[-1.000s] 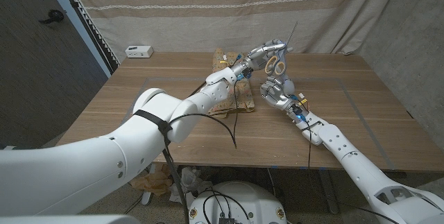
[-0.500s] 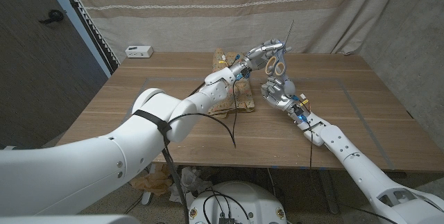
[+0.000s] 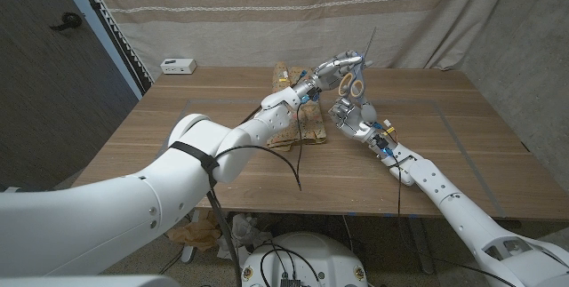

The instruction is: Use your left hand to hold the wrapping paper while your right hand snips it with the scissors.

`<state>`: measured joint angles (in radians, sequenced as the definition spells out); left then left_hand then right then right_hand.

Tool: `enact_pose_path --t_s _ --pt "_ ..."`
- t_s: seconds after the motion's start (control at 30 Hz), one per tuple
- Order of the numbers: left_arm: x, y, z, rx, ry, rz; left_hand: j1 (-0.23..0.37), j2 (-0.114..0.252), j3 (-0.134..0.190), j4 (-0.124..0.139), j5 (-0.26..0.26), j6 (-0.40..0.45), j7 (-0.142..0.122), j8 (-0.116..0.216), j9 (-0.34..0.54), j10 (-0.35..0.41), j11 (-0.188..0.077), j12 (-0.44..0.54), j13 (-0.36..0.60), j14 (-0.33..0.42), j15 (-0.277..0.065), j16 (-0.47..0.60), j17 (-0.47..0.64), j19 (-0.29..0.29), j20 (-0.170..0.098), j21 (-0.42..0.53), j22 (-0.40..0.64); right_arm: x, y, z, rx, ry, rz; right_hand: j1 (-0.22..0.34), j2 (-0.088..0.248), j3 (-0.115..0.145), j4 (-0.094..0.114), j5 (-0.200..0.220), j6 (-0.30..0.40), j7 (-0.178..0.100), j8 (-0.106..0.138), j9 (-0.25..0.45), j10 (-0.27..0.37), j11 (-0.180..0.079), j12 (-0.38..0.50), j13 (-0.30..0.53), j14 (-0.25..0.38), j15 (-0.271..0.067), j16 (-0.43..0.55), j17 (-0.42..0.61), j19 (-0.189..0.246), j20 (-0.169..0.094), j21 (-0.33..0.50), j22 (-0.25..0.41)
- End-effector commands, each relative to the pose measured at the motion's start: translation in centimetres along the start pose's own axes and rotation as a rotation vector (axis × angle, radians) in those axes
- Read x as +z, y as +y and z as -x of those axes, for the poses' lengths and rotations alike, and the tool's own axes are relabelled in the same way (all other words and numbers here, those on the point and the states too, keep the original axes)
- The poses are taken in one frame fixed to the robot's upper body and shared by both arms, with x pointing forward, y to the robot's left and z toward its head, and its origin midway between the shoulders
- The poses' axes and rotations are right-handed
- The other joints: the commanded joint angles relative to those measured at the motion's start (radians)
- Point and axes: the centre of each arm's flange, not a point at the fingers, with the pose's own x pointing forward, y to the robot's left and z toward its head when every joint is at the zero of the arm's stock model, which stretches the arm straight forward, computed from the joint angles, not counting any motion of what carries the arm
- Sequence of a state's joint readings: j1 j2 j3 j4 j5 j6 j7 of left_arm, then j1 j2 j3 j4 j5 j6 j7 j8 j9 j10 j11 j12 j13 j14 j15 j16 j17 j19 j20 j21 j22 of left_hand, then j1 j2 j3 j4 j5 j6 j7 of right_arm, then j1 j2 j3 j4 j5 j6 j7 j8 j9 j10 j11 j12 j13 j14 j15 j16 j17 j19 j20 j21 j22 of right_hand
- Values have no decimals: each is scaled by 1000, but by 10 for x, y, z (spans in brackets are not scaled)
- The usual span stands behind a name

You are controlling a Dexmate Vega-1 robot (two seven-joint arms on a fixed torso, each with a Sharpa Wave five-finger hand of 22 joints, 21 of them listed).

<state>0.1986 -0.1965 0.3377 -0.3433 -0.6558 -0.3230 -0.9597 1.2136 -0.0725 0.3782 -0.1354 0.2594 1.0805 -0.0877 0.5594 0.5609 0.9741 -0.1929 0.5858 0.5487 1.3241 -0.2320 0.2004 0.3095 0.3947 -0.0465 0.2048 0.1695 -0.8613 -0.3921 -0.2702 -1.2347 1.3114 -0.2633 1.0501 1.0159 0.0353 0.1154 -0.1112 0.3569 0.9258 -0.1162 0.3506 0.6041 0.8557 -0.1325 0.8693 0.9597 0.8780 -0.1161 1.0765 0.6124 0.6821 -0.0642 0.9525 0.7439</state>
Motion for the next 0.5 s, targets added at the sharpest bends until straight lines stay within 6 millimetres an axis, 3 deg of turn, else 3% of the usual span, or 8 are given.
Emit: enact_pose_path --t_s 0.03,0.07,0.2,0.37,0.5 --pt "3 2 4 0 -9 -42 70 76 5 3 10 9 -2 5 0 -5 3 5 2 3 -8 4 1 8 -132 -2 5 0 0 -3 19 28 19 -19 7 -23 8 8 -17 14 -45 -23 -5 -52 14 -6 5 -108 23 7 0 -145 15 -8" --pt "4 2 4 -1 -8 -49 70 76 5 3 10 10 -3 6 0 -4 3 6 2 3 -8 4 1 8 -132 -3 5 0 0 -3 20 24 14 -27 9 -32 11 9 -27 11 -64 -36 9 -54 20 -11 12 -109 29 6 15 -145 30 -4" --pt "5 3 6 -4 -12 -70 71 75 5 3 11 13 -3 7 0 -4 4 7 2 3 -8 4 2 8 -132 -3 5 2 0 -3 16 31 31 -29 15 -51 7 11 -11 10 -102 -77 90 -59 52 -22 73 -109 65 12 59 -145 86 23" --pt "6 3 7 -4 -14 -82 71 74 6 2 11 15 -1 8 0 -3 4 8 2 3 -8 5 2 9 -132 -4 5 5 0 -2 3 41 58 -35 11 -75 4 12 -47 11 -153 -119 162 -62 75 -44 146 -109 85 -12 94 -145 145 51" --pt "7 3 9 -8 -14 -100 72 74 6 2 11 22 3 11 -1 -2 5 8 0 6 -8 7 3 11 -132 -4 5 9 0 -1 -9 53 88 -36 3 -85 1 14 -60 17 -162 -134 171 -62 75 -53 167 -110 89 -22 102 -145 162 56"
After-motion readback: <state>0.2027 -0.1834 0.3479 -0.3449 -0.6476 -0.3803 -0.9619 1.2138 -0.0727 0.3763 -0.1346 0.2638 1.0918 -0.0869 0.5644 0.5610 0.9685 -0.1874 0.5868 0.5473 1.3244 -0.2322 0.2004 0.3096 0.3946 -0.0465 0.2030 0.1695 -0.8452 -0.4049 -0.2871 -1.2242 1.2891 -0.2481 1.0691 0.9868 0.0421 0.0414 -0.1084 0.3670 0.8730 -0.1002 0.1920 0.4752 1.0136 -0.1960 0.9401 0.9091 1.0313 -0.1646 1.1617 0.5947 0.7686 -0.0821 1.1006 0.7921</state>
